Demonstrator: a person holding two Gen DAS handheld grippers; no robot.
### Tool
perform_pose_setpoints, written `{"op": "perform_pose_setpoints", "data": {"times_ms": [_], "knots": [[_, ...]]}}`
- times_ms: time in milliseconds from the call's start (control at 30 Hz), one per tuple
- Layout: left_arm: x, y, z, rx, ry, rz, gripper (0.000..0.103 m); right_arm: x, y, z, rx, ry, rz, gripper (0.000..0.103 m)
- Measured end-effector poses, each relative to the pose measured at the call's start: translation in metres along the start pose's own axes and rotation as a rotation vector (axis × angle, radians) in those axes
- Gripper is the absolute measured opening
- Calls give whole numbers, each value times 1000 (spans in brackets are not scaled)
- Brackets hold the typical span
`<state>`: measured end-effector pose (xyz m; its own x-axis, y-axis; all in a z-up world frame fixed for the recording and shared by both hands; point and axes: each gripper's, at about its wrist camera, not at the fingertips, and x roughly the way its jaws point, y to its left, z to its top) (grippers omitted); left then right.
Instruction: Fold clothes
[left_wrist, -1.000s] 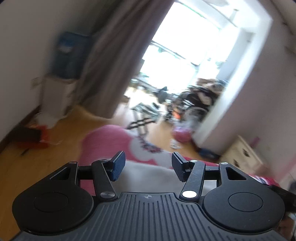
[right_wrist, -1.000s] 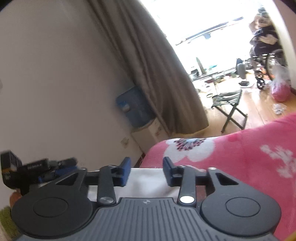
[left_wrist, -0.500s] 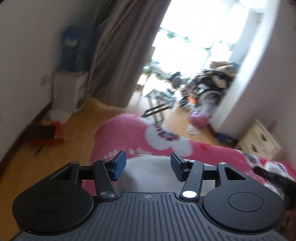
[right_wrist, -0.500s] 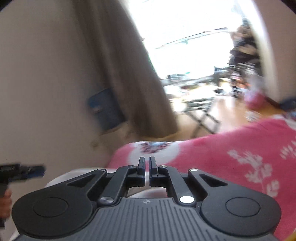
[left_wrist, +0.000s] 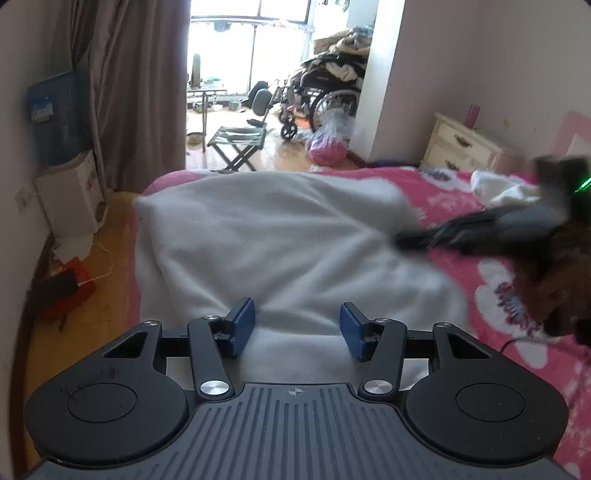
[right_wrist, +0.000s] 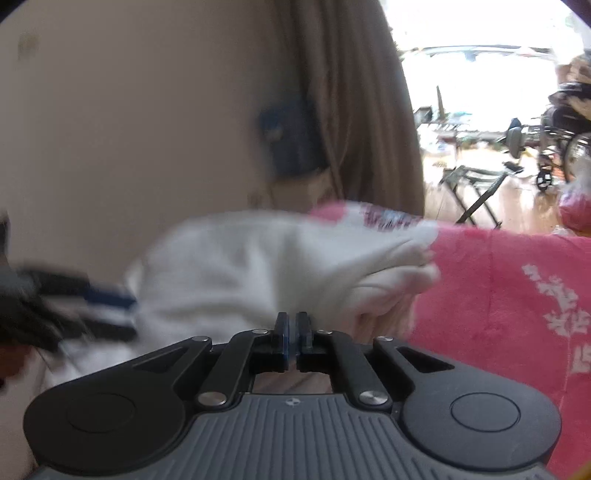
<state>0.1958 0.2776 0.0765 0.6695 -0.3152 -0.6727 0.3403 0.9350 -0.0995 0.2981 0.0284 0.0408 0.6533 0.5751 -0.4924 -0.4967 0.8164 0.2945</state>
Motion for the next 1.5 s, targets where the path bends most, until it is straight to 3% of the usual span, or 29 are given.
{"op": "perform_pose_setpoints", "data": {"times_ms": [100,167,200,267,300,333,367,400,500,600,733,800,867,900,967,1033,1100,1133,1167,1200,1267,1367,1500], "knots": [[-2,3,-2,-13,2,-10,52,7,-15,4,46,-41,-37,5],[1,1,-4,-18,-7,-7,53,35,-34,8,109,19,-49,0],[3,0,-6,-19,-15,-5,53,45,-44,10,155,37,-44,0],[4,-3,-8,-25,-23,-5,53,39,-70,15,351,-11,38,2],[5,-4,-7,-24,-22,-1,53,28,-83,13,471,-64,90,5],[5,-5,-7,-21,-19,1,53,18,-95,11,585,-108,134,19],[5,-4,-7,-20,-17,-1,53,12,-107,6,685,-123,153,39],[4,-2,-8,-23,-18,-7,53,10,-121,-1,788,-125,171,45],[5,1,-6,-38,-17,-15,53,24,-158,-14,1020,-32,201,53],[5,1,-7,-34,-19,-17,53,40,-172,-14,1108,12,255,63],[6,4,-10,-50,-27,-29,53,64,-166,3,1051,100,232,71],[6,6,-11,-54,-30,-34,53,72,-158,9,1001,134,206,67],[6,5,-10,-52,-30,-36,53,70,-146,18,914,103,197,38],[5,5,-10,-51,-30,-36,53,66,-140,23,864,73,201,31],[5,7,-11,-56,-29,-38,53,54,-127,33,740,-21,244,25],[6,8,-11,-63,-31,-44,53,49,-119,35,640,-59,238,25],[6,9,-11,-66,-35,-46,53,63,-123,28,617,6,139,28],[7,8,-13,-66,-39,-48,53,68,-127,24,621,31,102,39],[7,7,-14,-65,-41,-49,53,67,-134,17,674,35,101,58],[8,6,-14,-60,-40,-48,53,66,-142,11,727,38,100,63],[7,5,-14,-51,-37,-45,53,51,-154,2,801,-24,120,63],[6,10,-13,-76,-34,-60,53,16,-155,2,803,-129,84,61],[-12,17,-6,-132,-72,-61,51,-30,-97,27,510,-141,151,53]]}}
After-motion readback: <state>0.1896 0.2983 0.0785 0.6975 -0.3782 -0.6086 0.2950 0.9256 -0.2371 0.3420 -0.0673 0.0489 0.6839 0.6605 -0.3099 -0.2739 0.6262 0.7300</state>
